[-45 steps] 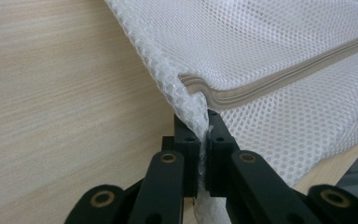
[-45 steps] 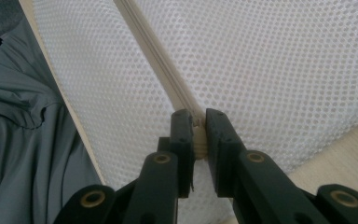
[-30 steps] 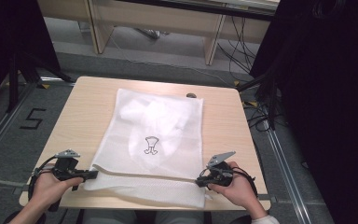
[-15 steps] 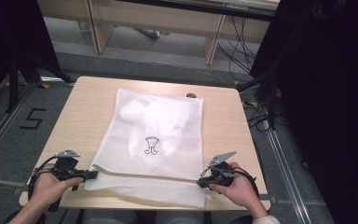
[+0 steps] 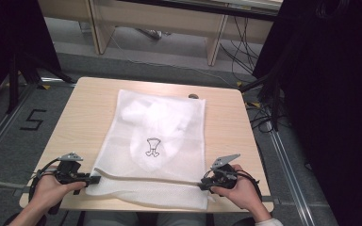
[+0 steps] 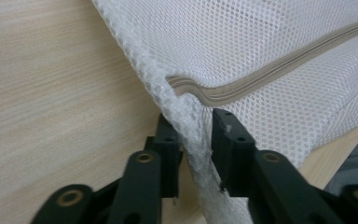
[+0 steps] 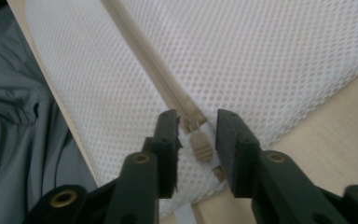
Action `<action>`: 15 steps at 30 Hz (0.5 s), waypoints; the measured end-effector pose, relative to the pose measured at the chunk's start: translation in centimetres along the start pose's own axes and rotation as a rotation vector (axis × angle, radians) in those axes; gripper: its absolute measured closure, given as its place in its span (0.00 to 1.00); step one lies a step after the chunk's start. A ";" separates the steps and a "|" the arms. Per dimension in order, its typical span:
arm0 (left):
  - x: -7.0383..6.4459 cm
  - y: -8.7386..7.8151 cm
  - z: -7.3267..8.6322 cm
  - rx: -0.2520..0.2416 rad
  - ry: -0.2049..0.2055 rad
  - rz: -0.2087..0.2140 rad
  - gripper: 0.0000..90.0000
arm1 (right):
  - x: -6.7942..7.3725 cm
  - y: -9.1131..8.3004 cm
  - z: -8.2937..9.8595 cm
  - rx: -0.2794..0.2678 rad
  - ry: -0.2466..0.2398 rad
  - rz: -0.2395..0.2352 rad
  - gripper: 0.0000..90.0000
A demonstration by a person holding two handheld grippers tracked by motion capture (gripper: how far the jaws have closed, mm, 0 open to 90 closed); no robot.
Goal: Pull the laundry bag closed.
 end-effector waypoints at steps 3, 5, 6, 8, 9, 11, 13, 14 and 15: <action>0.1 -0.5 -0.4 -0.073 -0.025 -0.024 0.60 | -0.5 -0.5 -0.3 -0.069 0.058 0.032 0.68; 0.1 -1.1 -0.8 -0.158 -0.069 -0.032 0.52 | -1.4 -0.9 -0.7 -0.152 0.090 0.087 0.66; 0.2 -1.4 -0.9 -0.188 -0.069 -0.040 0.49 | -1.9 -1.3 -0.8 -0.156 0.110 0.112 0.65; 0.6 -1.9 -1.2 -0.227 -0.073 -0.067 0.43 | -2.7 -1.9 -0.9 -0.208 0.165 0.156 0.64; 0.7 -2.0 -1.3 -0.240 -0.076 -0.073 0.40 | -3.0 -2.0 -0.8 -0.214 0.191 0.167 0.63; 0.8 -2.1 -1.5 -0.268 -0.053 -0.084 0.37 | -3.5 -1.6 -0.4 -0.205 0.214 0.175 0.63; 0.7 -2.4 -1.9 -0.307 -0.042 -0.090 0.37 | -3.6 -1.5 0.1 -0.146 0.226 0.176 0.63; 0.6 -2.6 -2.1 -0.330 -0.032 -0.094 0.37 | -3.6 -1.5 0.1 -0.136 0.227 0.170 0.63; 0.5 -2.7 -2.2 -0.349 -0.028 -0.098 0.38 | -3.6 -1.5 0.0 -0.154 0.230 0.178 0.63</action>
Point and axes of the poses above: each handheld gripper's, and its own axes: y roughly forward along the jaws, z roughly out of its underside, x roughly to its left, the point moved 5 cm from there along y, roughly forward along the jaws, and after that the axes turned 1 degree about z, right-handed, at the moved point
